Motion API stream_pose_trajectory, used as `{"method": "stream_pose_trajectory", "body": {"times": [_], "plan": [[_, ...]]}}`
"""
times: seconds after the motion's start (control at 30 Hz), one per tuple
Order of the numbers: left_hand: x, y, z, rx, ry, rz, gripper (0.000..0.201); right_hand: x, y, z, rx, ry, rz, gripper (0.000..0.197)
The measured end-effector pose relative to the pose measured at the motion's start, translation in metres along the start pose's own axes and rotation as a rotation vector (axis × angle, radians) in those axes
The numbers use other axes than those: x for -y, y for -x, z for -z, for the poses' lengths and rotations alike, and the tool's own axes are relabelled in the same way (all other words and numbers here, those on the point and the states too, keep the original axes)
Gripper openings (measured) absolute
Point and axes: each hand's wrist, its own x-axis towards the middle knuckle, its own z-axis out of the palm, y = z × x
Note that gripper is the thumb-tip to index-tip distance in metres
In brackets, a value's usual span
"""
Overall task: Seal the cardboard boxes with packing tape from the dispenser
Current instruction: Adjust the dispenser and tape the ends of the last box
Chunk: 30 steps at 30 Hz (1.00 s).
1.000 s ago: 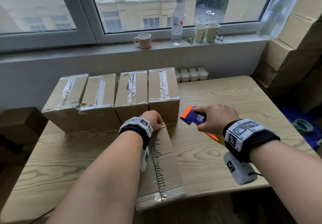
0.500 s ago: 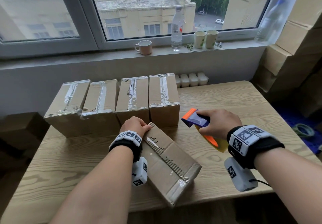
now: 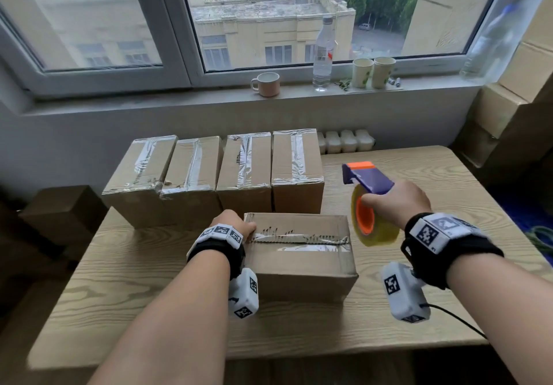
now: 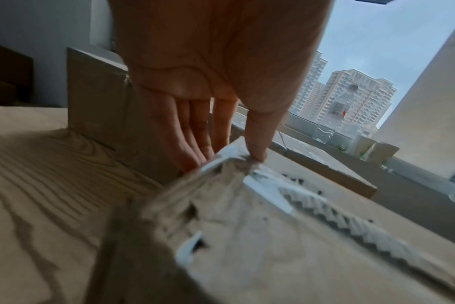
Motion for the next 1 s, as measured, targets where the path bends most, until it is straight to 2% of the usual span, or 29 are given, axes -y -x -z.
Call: {"method": "stream_pose_trajectory", "body": {"times": [0.1,0.17,0.2,0.27,0.33,0.4,0.5,0.53,0.6,0.7,0.73,0.77,0.8,0.9,1.0], "plan": [[0.002,0.000,0.000,0.017,0.022,-0.043,0.049,-0.010,-0.011,-0.002,0.048,-0.174,-0.116,0.035],[0.003,0.003,0.002,-0.001,0.039,-0.074,0.060,-0.020,-0.016,-0.007,0.033,-0.255,-0.189,0.043],[0.004,0.002,0.003,0.004,0.029,-0.082,0.059,-0.024,-0.019,-0.009,0.002,-0.297,-0.219,0.049],[0.005,0.002,0.004,0.046,-0.008,-0.075,0.049,-0.028,-0.020,-0.009,-0.041,-0.370,-0.257,0.057],[0.006,0.002,0.006,0.060,-0.072,-0.041,0.036,-0.029,-0.020,-0.010,-0.036,-0.401,-0.266,0.053],[0.007,0.003,0.009,0.035,-0.094,-0.006,0.025,-0.025,-0.017,-0.012,-0.014,-0.325,-0.219,0.054],[0.003,0.007,0.013,0.046,-0.057,0.022,0.014,-0.021,-0.013,-0.023,0.029,-0.161,-0.140,0.077],[0.002,0.005,0.013,0.045,-0.023,0.003,0.021,-0.021,-0.012,-0.028,0.062,-0.140,-0.115,0.078],[0.000,0.002,0.008,0.008,0.077,-0.088,0.060,-0.025,-0.014,-0.038,0.118,-0.103,-0.084,0.071],[-0.009,0.006,-0.003,0.025,0.016,-0.245,0.093,-0.026,-0.008,-0.043,0.171,-0.067,-0.066,0.033],[-0.012,0.006,-0.009,0.047,-0.047,-0.266,0.098,-0.029,-0.008,-0.046,0.194,-0.058,-0.045,0.036],[-0.016,0.007,-0.013,0.056,-0.109,-0.272,0.099,-0.031,-0.008,-0.051,0.220,-0.038,-0.019,0.048],[-0.019,0.007,-0.018,0.049,-0.153,-0.270,0.096,-0.032,-0.009,-0.054,0.240,-0.019,0.016,0.057],[-0.020,0.004,-0.026,-0.036,-0.130,-0.250,0.071,-0.032,-0.012,-0.064,0.285,-0.005,0.075,0.036],[-0.017,0.004,-0.024,-0.095,0.005,-0.211,0.051,-0.022,-0.008,-0.069,0.296,0.048,0.110,0.043]]}}
